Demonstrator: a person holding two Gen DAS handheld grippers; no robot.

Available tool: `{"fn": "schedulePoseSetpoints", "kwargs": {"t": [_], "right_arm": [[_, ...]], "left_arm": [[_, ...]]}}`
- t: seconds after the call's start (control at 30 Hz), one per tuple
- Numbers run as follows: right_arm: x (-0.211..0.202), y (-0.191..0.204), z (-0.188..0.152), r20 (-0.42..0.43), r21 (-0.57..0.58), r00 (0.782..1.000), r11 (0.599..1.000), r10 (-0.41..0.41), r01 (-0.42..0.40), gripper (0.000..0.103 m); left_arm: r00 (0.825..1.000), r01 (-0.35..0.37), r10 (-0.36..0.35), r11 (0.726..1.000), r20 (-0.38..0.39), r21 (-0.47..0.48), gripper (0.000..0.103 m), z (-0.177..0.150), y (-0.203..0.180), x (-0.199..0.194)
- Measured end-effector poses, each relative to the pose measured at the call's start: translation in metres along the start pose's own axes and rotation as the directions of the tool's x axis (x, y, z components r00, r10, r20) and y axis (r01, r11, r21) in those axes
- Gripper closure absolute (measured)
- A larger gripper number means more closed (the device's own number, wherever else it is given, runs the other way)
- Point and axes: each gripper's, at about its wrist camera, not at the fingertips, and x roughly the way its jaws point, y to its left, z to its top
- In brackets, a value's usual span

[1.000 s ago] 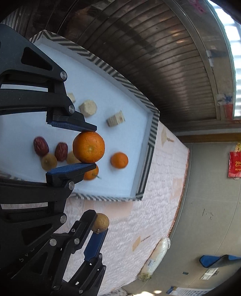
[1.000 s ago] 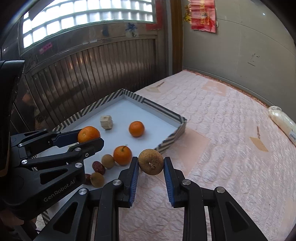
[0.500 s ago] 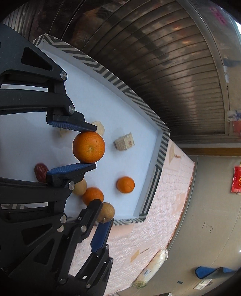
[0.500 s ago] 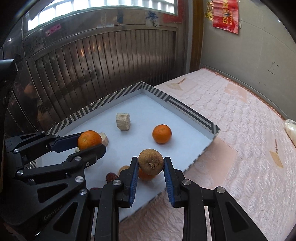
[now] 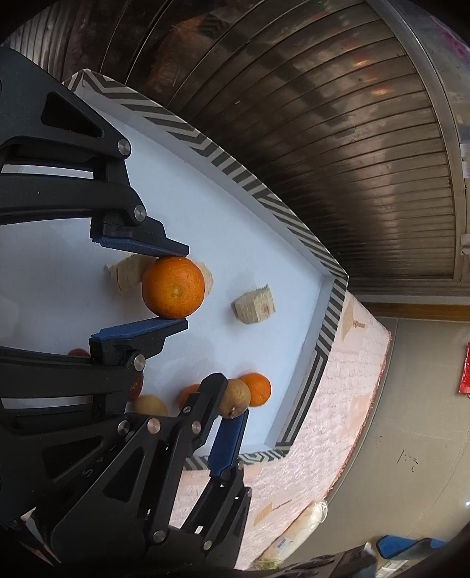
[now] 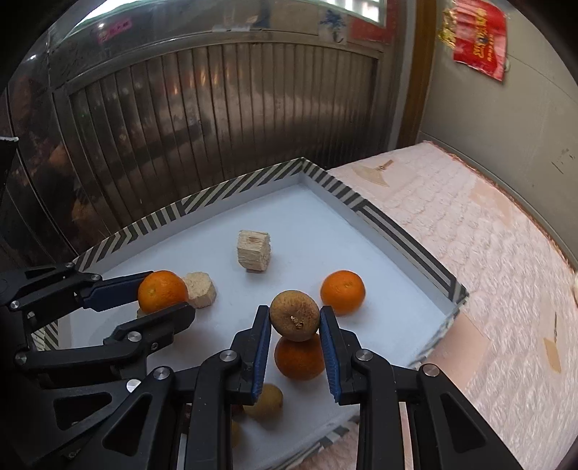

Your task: Organize fruits

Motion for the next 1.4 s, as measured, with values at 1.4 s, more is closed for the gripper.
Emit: {"fn": "schedulePoseSetpoints", "kwargs": {"t": [1.4], "right_arm": [[-0.111, -0.015, -0.072, 0.181, 0.228, 0.97, 0.967, -0.16, 0.116, 0.052]], "left_arm": [[0.975, -0.027, 0.028, 1.0, 0.22, -0.006, 0.033, -0.029, -0.022, -0.071]]}}
